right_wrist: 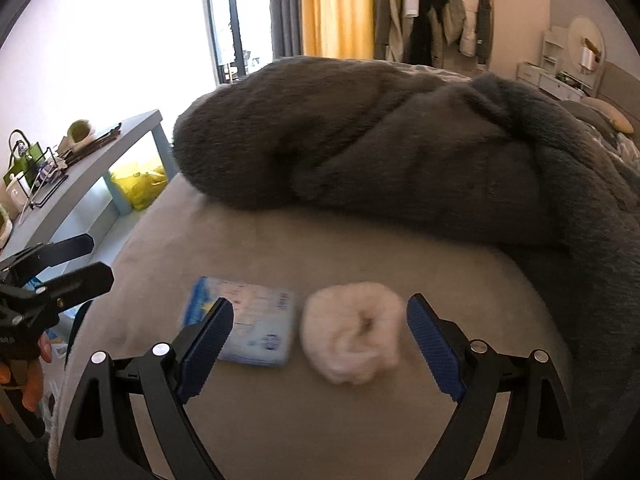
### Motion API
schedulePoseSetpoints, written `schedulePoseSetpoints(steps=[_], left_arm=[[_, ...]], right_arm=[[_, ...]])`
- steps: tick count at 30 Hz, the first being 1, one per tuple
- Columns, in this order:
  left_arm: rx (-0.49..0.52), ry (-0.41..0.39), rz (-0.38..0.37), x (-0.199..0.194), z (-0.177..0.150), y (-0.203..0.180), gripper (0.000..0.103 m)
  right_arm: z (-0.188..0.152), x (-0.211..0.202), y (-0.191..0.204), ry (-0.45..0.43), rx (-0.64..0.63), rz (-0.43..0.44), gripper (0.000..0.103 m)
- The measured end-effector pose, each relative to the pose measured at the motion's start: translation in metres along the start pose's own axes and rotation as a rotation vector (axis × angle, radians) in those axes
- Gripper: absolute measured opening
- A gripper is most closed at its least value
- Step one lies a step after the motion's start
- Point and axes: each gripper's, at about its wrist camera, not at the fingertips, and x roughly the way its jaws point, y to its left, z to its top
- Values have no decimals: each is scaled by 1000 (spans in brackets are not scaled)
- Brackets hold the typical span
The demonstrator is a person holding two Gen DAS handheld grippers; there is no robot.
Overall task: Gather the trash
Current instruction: 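Move both grippers back toward the cartoon pack and white towel on the bed, then grasp the cartoon-print pack with the left gripper while the right gripper grasps the white rolled towel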
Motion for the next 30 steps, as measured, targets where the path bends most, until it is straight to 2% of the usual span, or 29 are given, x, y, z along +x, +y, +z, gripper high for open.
schedulePoseSetpoints(steps=[6, 9, 16, 25, 30], left_arm=[[30, 26, -47, 17, -2, -26, 98], [45, 39, -68, 24, -3, -37, 98], [102, 85, -96, 42, -8, -62, 98], [167, 152, -78, 63, -18, -80, 98], [166, 169, -61, 76, -19, -81, 97]], right_arm=[[-2, -1, -29, 4, 29, -12, 90], [-3, 1, -39, 10, 59, 46, 90], [-6, 0, -64, 11, 125, 93, 89], [-12, -1, -80, 19, 140, 121, 89], [-13, 1, -84, 22, 145, 127, 89]])
